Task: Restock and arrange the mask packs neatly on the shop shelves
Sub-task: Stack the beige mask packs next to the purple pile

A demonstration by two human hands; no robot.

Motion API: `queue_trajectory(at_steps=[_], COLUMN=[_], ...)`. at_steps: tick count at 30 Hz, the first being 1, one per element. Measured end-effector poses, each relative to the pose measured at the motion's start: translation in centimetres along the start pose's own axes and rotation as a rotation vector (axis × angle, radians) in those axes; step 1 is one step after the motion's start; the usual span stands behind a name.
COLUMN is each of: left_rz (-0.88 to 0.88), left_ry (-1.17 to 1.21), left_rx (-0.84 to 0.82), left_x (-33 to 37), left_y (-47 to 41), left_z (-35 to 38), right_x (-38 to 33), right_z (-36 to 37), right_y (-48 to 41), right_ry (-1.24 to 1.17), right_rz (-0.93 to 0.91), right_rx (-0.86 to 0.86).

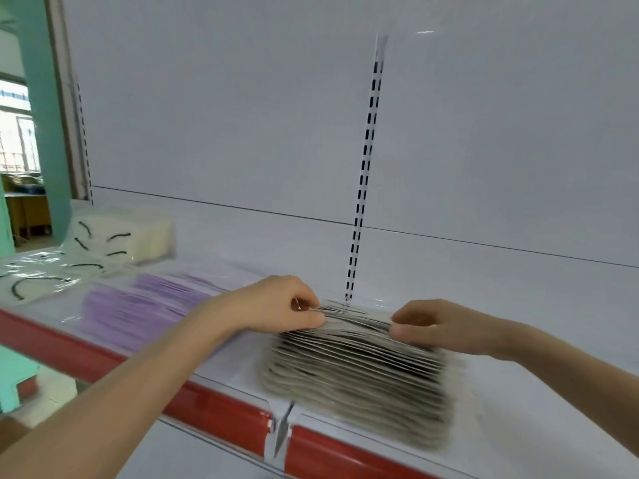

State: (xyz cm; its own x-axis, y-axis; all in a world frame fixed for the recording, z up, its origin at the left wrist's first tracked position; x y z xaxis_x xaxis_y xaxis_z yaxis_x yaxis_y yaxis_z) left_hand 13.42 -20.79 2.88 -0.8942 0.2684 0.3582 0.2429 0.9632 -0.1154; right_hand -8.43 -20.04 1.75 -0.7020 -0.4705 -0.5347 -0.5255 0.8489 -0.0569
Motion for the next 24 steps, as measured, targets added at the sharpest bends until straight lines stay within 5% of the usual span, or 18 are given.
queue_trajectory(at_steps=[24], left_rz=[-0.037], left_ry=[0.305], left_rx=[-0.115], left_x=[-1.0], left_y=[-2.0], left_z=[0.7], right_x=[0.2], right_z=[-1.0], right_y=[-1.3], right_ry=[0.019], right_rz=[-0.069], right_rx=[-0.111])
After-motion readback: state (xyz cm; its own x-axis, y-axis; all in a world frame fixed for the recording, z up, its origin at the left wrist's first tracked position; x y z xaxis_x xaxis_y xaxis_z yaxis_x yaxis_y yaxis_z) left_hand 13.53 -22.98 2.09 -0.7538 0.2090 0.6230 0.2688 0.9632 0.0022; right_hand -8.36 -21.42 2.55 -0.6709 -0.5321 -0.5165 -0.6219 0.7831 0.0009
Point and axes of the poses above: each hand's wrist, its own y-axis away from the middle knuckle, its own z-axis out of the palm, x = y × z, the point moved 5 cm from there along -y, towards the middle knuckle, and after that the axes turned 12 degrees about -z, right-handed, at the moved point
